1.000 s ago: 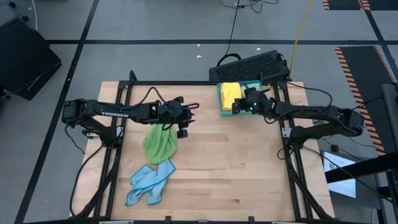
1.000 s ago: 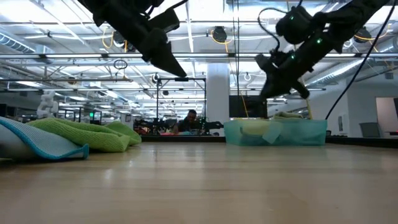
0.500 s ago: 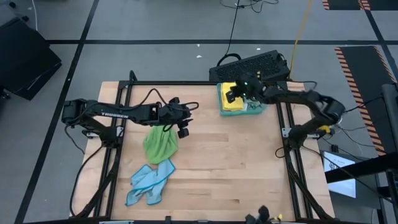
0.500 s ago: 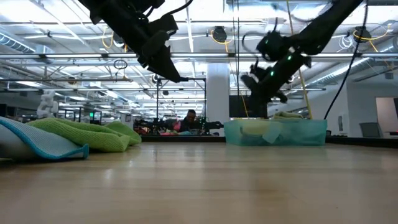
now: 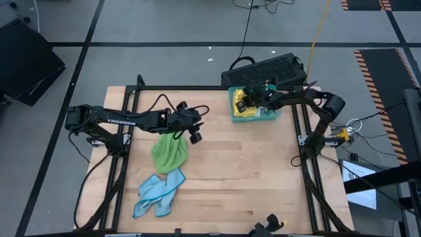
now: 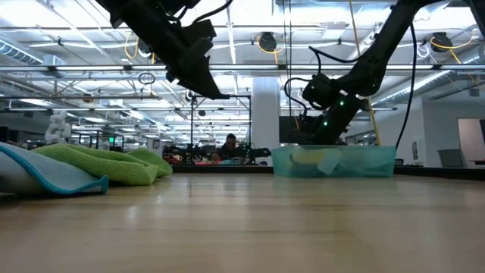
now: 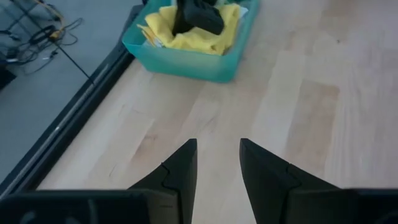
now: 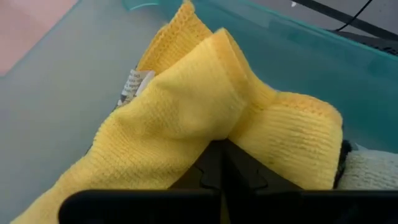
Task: Fold microfiber towels
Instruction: Put the folded yellow microfiber cloth into the bin, then fold the green microfiber cloth
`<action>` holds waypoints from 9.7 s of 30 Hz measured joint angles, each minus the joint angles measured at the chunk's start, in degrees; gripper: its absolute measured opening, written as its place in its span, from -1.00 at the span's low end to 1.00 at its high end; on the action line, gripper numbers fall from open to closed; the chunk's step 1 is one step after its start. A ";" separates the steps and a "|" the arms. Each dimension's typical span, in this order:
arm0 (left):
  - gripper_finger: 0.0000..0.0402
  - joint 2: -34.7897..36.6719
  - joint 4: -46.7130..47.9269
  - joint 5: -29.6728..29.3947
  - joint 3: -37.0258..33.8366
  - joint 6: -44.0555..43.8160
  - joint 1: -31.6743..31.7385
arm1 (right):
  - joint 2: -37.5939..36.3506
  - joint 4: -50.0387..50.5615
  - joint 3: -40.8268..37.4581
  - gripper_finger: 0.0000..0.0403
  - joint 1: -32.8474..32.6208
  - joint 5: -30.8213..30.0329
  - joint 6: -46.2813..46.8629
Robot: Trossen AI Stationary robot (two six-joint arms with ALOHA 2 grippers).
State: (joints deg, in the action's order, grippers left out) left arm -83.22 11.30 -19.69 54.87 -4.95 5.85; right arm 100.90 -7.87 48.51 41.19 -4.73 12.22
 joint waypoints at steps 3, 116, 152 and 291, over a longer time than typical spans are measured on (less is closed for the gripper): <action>-0.39 0.00 -0.92 -0.49 0.00 -1.02 0.00 | -3.08 1.62 -0.24 -1.00 -0.19 0.39 -0.79; 0.22 0.02 23.09 -4.74 -18.93 -66.53 -29.25 | -38.53 6.23 -16.99 -1.00 -35.81 0.36 -5.04; 0.39 -0.59 21.64 6.09 -6.99 -3.56 1.70 | -38.53 -24.91 -36.85 -1.00 -45.27 -2.97 -2.42; -0.97 -0.60 0.98 6.39 -0.58 21.54 -4.18 | -7.93 -38.98 -11.19 -0.21 -30.81 9.28 -12.31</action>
State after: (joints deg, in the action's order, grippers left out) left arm -83.82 12.28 -13.30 54.29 16.59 1.67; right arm 92.97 -46.85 37.32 10.38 4.55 -0.08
